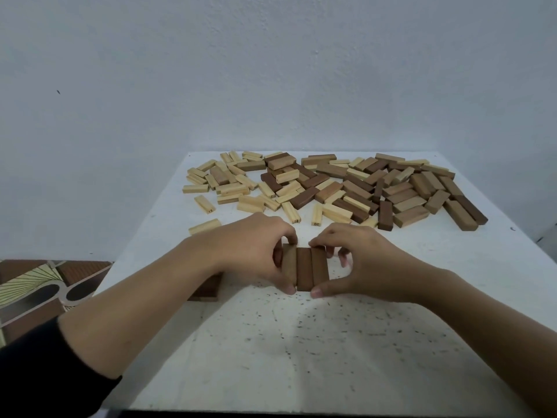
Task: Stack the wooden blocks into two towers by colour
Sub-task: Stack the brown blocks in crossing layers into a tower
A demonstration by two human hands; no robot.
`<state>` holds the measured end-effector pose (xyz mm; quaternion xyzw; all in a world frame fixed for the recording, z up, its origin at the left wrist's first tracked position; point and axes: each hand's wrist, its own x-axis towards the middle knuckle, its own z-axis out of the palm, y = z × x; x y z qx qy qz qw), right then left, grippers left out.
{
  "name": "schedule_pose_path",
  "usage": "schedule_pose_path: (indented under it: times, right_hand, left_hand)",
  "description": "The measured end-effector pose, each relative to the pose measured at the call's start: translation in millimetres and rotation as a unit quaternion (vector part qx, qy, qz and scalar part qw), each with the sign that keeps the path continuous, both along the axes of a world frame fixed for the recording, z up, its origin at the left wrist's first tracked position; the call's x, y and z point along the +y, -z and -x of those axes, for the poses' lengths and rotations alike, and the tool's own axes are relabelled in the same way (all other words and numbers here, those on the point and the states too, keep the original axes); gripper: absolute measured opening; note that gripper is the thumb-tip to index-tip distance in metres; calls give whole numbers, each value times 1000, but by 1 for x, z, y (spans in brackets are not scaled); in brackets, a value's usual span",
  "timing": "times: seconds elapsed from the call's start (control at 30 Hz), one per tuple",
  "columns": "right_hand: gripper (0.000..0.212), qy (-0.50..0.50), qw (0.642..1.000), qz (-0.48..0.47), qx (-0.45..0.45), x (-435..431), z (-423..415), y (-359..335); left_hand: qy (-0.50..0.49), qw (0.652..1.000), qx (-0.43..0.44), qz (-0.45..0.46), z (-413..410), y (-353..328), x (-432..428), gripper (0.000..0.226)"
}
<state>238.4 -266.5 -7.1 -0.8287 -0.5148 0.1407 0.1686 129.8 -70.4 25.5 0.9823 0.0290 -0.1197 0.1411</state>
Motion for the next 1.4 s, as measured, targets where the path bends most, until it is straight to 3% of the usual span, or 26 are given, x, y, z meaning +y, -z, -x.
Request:
schedule_pose_path:
  times: [0.23,0.5,0.6,0.93,1.2,1.4]
  right_hand:
    - [63,-25,998,-49,28,-3,-8,10]
    - [62,-40,995,-83,50,-6,-11,14]
    - [62,-40,994,-90,49,-9,-9,15]
    - [78,-36,995,-78,56,-18,-10,11]
    - [61,-34,992,-104,70,-12,-11,15]
    - [66,-37,992,-102,71,-12,-11,16]
  left_hand:
    - [-2,998,1,-62,8,3,-11,77]
    - [-30,999,-38,24,21,14,-24,62]
    - [-30,998,-45,43,22,13,-24,67]
    - [-24,997,-39,59,22,10,-18,76]
    - [-36,996,-45,65,19,11,-18,66]
    - [-36,997,-40,59,16,10,-16,70]
